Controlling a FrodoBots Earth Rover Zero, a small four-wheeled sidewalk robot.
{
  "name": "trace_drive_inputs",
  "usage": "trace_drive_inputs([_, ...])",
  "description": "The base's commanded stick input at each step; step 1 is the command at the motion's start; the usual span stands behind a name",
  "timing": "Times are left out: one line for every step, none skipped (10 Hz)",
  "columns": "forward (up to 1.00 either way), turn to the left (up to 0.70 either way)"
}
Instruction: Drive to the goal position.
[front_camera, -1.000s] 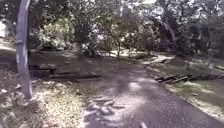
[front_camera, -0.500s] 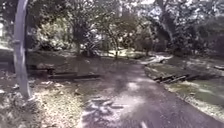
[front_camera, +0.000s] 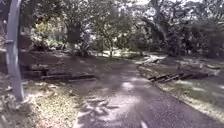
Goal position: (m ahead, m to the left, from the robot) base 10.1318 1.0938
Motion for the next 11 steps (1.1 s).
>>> trace_drive_inputs([0.0, 0.0])
trace_drive_inputs([0.0, -0.17])
trace_drive_inputs([0.0, -0.8])
trace_drive_inputs([0.0, -1.0])
trace_drive_inputs([0.0, -1.0])
trace_drive_inputs([0.0, -1.0])
trace_drive_inputs([0.0, -1.0])
trace_drive_inputs([0.0, -1.0])
trace_drive_inputs([0.0, -1.0])
trace_drive_inputs([0.0, -0.93])
trace_drive_inputs([0.0, -0.67])
